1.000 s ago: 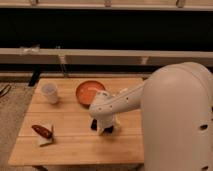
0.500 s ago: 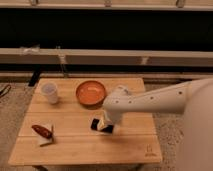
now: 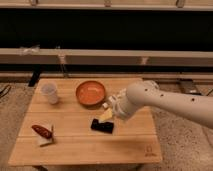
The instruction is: Push the eraser across the table
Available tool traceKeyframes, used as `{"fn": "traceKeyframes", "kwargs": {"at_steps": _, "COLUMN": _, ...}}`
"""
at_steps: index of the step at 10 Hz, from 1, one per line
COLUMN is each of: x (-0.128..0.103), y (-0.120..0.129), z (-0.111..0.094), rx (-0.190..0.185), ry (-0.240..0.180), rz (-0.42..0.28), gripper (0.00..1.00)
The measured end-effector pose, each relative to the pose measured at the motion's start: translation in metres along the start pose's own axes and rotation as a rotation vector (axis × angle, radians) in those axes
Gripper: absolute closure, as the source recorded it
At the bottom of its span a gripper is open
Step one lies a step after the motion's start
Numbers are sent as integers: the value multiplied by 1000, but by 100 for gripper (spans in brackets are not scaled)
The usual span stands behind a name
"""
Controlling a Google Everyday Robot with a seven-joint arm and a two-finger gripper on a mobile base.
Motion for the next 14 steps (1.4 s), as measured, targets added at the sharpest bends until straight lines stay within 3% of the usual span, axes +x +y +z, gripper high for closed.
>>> {"fn": "traceKeyframes", "kwargs": {"at_steps": 1, "x": 2, "y": -2, "z": 2, "rx": -1, "ry": 7, "rz": 6, "gripper": 21}}
{"fn": "traceKeyframes", "kwargs": {"at_steps": 3, "x": 6, "y": -9, "z": 17, "rx": 45, "ry": 22, "rz": 22, "gripper": 21}}
{"fn": "traceKeyframes", "kwargs": {"at_steps": 7, "x": 20, "y": -65, "z": 68, "rx": 229, "ry": 62, "rz": 116, "gripper": 21}}
{"fn": "traceKeyframes", "kwargs": {"at_steps": 9, "x": 24, "y": -87, "z": 70, "rx": 293, "ry": 59, "rz": 155, "gripper": 21}}
{"fn": "traceKeyframes", "kwargs": {"at_steps": 13, "x": 25, "y": -112, "z": 47, "rx": 363, "ry": 28, "rz": 224, "gripper": 21}}
{"fn": "traceKeyframes", "kwargs": {"at_steps": 14, "x": 23, "y": -118, "z": 44, "rx": 400, "ry": 30, "rz": 229, "gripper": 21}}
